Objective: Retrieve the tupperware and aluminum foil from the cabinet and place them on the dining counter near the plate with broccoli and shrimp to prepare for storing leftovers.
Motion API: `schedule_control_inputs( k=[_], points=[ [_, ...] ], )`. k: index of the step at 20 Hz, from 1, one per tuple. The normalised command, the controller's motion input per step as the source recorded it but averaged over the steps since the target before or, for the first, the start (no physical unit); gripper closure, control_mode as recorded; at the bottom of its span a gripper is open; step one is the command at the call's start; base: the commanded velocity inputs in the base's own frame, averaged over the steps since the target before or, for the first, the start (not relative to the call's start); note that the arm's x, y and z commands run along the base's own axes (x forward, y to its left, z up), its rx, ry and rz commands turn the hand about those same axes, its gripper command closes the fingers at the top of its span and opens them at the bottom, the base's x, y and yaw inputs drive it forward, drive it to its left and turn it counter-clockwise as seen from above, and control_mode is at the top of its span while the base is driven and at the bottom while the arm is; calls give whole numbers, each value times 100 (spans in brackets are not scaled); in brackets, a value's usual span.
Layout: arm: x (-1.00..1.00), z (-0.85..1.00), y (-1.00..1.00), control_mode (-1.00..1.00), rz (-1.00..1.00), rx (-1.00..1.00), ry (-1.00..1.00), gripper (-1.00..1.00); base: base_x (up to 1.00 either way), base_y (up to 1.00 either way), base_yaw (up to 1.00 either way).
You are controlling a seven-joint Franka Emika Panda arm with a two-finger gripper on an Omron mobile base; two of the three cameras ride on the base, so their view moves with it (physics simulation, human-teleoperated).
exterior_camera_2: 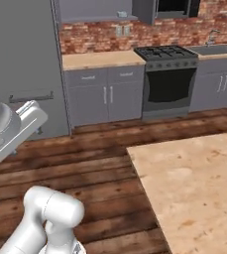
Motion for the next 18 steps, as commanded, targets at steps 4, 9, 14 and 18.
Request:
schedule_control_inputs(
  k=[4, 9, 14, 18],
  points=[
    [0, 0, 0, 100, 0, 0, 0, -100, 100, 48, -29],
    [0, 0, 0, 100, 0, 0, 0, -100, 100, 54, -15],
    [0, 0, 0, 100, 0, 0, 0, -100, 100, 10, 0],
    [0, 0, 0, 100, 0, 0, 0, -100, 100, 0, 0]
  ],
)
